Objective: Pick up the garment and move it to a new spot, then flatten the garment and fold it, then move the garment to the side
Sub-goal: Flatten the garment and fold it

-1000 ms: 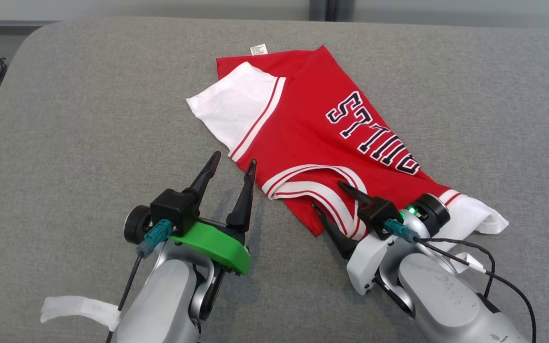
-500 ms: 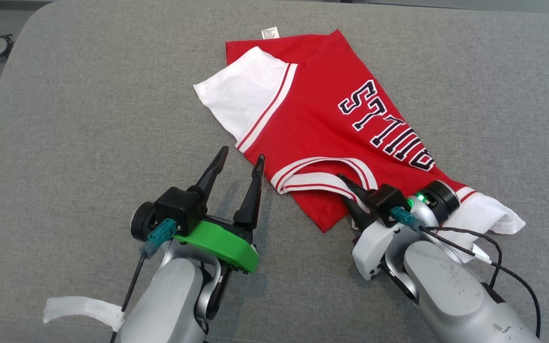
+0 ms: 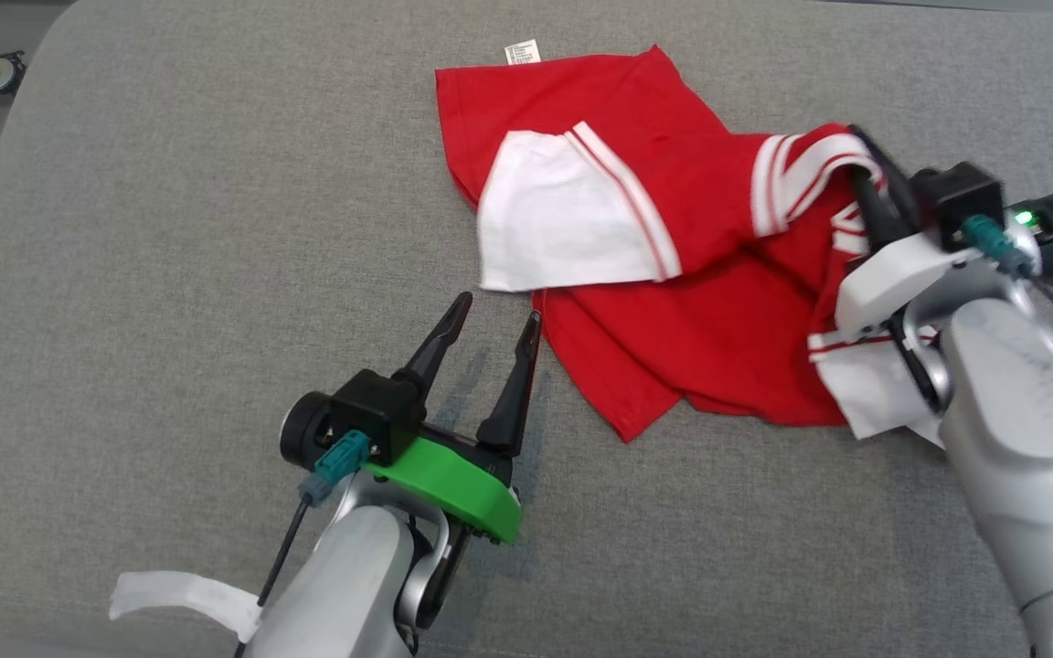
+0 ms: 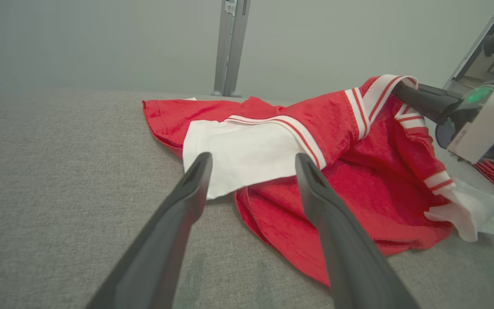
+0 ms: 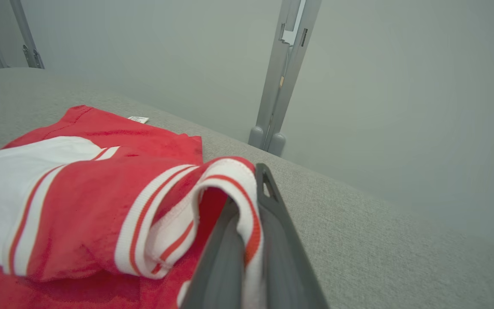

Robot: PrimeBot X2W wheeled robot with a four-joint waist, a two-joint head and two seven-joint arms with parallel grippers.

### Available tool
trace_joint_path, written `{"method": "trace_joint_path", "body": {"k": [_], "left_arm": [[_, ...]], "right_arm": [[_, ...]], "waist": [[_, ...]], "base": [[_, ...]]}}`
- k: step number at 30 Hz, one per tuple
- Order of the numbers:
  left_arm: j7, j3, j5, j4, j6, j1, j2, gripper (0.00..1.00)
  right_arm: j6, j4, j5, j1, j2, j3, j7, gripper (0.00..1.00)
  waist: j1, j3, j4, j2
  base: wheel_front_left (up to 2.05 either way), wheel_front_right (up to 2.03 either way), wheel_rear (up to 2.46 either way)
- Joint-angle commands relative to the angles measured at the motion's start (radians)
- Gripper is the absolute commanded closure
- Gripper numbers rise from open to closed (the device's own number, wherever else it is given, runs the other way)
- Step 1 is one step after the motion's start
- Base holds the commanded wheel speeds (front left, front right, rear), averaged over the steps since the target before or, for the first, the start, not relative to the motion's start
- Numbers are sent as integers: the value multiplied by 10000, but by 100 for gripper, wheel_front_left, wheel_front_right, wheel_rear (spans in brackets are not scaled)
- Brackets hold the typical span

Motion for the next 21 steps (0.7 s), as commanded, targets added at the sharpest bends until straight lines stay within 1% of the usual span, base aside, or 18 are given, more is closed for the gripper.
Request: {"method": "trace_joint_path", "body": {"k": [1, 5, 7, 8, 9, 10, 12, 14, 16, 21], "left_arm": [[-24, -194, -39, -52, -31, -38, 16, 0], [-15, -911, -87, -16, -125, -226, 16, 0], [-15, -1265, -154, 75, -147, -294, 20, 0], [-15, -1435, -176, 143, -165, -329, 22, 0], [-15, -1565, -202, 189, -170, -357, 20, 0], [-15, -1704, -244, 271, -177, -368, 20, 0], [-17, -1867, -370, 415, -120, -373, 19, 0], [-15, -1946, -490, 594, -53, -370, 20, 0], [-13, -2019, -596, 909, -32, -351, 20, 0], [-15, -2134, -903, 1625, -54, -255, 23, 0]], "right_arm": [[-15, 342, -156, -372, -246, -465, 126, 100], [-15, 1380, -633, -1242, -994, -1939, 474, 100], [-15, 1841, -994, -1571, -1236, -2764, 658, 100], [-15, 2057, -1197, -1662, -1310, -3190, 766, 74], [-15, 2253, -1382, -1738, -1359, -3605, 915, 31], [-15, 2448, -1580, -1809, -1376, -4014, 1071, 0], [-15, 2627, -1925, -1913, -1225, -4406, 1116, 0], [-15, 2758, -2176, -1864, -1025, -4443, 924, 0], [-15, 2837, -2154, -1729, -808, -4485, 648, 0], [-15, 2854, -1789, -1197, -285, -4035, 134, 0]], "waist": [[0, 126, 155, 0], [0, 355, 446, 0], [0, 454, 579, 0], [0, 477, 627, 0], [0, 498, 661, 0], [0, 505, 679, 0], [0, 485, 661, 0], [0, 445, 535, 0], [0, 368, 342, 0], [0, 66, -311, 0]], "base": [[0, 0, 0], [0, 0, 0], [0, 0, 0], [0, 0, 0], [0, 0, 0], [0, 0, 0], [0, 0, 0], [0, 0, 0], [0, 0, 0], [0, 0, 0]]}}
